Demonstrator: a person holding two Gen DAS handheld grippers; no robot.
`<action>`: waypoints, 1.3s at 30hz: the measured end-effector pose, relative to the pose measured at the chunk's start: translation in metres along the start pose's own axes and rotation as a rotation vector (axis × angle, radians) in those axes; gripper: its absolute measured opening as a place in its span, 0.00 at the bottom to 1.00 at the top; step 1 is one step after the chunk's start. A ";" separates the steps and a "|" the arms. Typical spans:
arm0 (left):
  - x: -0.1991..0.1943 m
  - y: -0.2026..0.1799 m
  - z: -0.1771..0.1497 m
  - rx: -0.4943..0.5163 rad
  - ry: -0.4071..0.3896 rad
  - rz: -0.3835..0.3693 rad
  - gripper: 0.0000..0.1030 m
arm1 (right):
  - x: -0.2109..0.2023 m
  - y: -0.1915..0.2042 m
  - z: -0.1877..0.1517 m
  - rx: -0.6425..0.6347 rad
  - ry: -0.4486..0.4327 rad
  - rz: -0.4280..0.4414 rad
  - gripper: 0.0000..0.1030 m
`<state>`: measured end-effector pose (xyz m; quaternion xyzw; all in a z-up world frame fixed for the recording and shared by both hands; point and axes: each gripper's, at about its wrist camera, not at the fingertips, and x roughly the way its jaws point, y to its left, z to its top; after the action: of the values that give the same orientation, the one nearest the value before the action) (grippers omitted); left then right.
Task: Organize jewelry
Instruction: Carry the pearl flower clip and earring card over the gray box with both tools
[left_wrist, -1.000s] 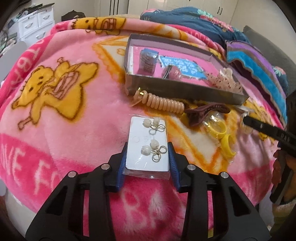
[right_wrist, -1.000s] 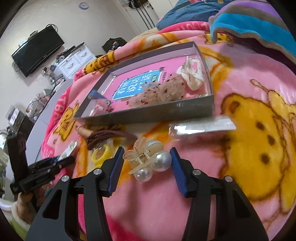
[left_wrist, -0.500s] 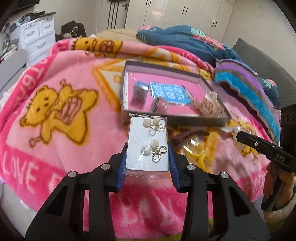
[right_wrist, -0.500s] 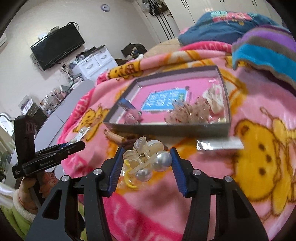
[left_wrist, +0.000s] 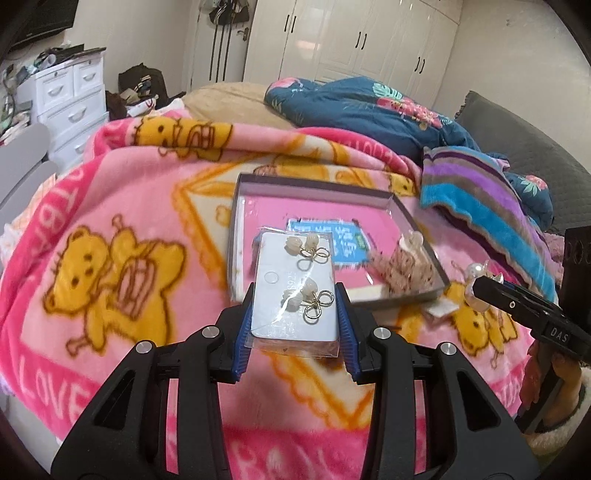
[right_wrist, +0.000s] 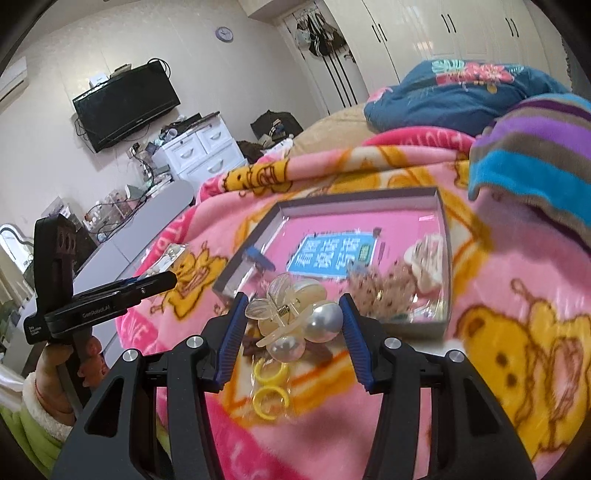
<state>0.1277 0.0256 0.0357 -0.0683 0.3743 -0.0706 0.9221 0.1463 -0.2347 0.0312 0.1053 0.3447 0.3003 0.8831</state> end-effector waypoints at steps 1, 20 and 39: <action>0.001 -0.001 0.003 0.004 -0.003 -0.001 0.30 | -0.001 0.000 0.002 -0.001 -0.006 -0.001 0.48; 0.043 -0.032 0.047 0.044 0.003 -0.036 0.30 | 0.000 -0.041 0.039 0.027 -0.085 -0.077 0.48; 0.105 -0.045 0.048 0.066 0.083 -0.043 0.30 | 0.027 -0.072 0.038 0.069 -0.054 -0.136 0.48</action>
<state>0.2319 -0.0342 0.0068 -0.0427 0.4079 -0.1055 0.9059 0.2208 -0.2749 0.0165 0.1202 0.3371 0.2248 0.9063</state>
